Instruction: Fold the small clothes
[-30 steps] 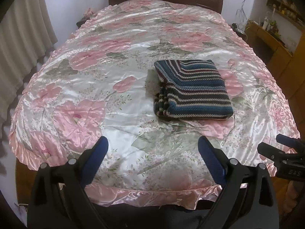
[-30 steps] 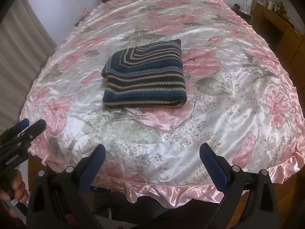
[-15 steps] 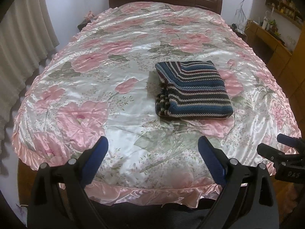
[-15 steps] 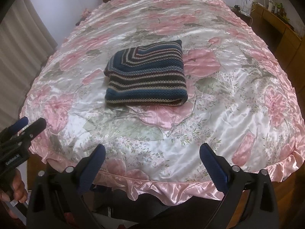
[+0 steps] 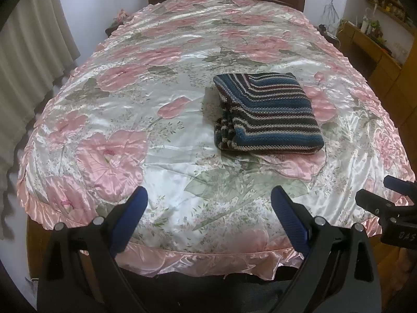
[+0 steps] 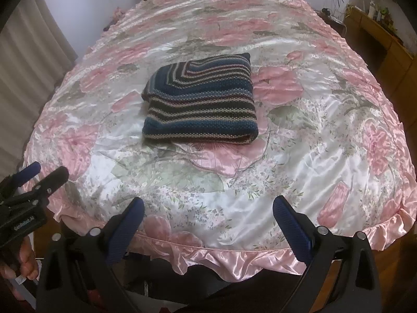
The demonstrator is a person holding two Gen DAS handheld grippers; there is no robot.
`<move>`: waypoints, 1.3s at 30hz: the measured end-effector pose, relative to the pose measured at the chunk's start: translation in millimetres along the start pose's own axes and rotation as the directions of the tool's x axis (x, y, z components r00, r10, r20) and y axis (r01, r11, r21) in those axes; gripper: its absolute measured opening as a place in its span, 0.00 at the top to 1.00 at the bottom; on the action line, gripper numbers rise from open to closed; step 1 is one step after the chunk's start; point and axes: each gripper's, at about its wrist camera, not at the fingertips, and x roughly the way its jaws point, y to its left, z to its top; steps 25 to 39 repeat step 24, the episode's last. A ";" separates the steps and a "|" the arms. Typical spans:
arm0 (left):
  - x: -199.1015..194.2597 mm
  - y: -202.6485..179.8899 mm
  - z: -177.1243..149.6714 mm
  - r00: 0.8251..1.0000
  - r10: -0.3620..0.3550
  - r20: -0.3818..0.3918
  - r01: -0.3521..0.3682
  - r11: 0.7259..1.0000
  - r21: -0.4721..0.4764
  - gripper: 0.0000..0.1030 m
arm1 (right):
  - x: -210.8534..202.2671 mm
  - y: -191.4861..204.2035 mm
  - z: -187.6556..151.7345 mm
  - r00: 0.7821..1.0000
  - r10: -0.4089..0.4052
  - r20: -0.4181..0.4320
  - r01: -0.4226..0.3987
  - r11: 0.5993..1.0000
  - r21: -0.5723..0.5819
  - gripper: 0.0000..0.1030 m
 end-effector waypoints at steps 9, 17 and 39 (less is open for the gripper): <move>5.3 -0.6 -1.5 1.000 0.002 -0.011 -0.002 1.000 0.003 0.08 | 1.5 -0.5 3.2 1.000 -0.008 0.005 0.008 1.000 -0.008 0.04; 5.4 0.5 -1.9 1.000 0.001 -0.012 -0.001 1.000 -0.005 0.08 | 4.8 -1.9 2.9 1.000 -0.009 -0.013 0.009 1.000 0.003 0.04; 3.4 1.2 -2.1 1.000 0.002 -0.007 -0.002 1.000 -0.008 0.08 | 5.5 -7.0 2.2 1.000 -0.020 -0.023 0.020 1.000 0.020 0.04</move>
